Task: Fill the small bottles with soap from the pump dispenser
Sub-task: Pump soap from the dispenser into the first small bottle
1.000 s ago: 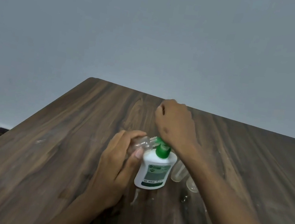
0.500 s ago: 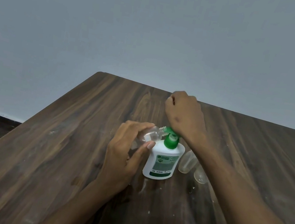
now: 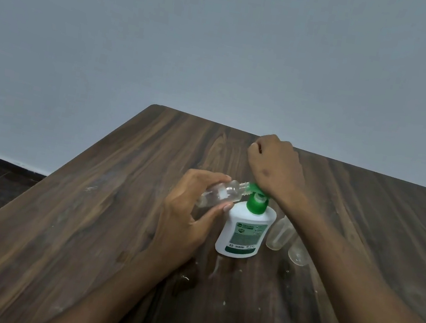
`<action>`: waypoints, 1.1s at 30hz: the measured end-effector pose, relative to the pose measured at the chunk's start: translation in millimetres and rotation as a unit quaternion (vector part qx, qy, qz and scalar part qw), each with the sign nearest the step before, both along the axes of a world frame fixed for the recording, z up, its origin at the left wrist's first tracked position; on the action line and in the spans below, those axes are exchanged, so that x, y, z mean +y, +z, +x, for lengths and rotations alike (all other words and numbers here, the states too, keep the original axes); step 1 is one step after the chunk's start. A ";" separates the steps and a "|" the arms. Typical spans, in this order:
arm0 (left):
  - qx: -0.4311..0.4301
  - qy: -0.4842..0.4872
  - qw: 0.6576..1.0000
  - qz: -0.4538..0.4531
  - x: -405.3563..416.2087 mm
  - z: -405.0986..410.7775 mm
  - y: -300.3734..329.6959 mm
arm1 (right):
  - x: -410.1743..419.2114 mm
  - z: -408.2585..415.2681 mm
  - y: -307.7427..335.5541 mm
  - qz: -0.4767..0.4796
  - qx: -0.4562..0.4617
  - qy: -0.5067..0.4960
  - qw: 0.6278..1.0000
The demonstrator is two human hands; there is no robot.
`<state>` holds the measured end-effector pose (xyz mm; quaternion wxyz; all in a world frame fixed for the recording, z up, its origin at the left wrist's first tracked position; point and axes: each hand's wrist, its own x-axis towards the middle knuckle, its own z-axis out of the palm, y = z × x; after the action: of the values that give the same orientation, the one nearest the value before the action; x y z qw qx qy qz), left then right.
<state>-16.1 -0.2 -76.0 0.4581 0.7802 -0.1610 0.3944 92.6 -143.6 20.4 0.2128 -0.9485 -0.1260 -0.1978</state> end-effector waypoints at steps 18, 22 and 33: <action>-0.012 -0.052 0.996 0.068 22.1 8.3 -2.6 | 5.4 0.0 -3.5 -0.012 0.014 -0.006 1.000; 0.027 -0.071 0.996 0.036 21.2 1.1 0.2 | 5.4 -2.2 -5.9 -0.021 0.036 -0.009 0.999; -0.002 -0.037 0.998 0.044 19.4 -1.6 1.4 | 3.4 -2.9 1.3 -0.001 0.038 -0.020 0.999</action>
<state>-17.7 19.1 -74.6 0.4371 0.7925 -0.2080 0.3710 89.8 -140.2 21.7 0.2124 -0.9578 -0.0990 -0.1662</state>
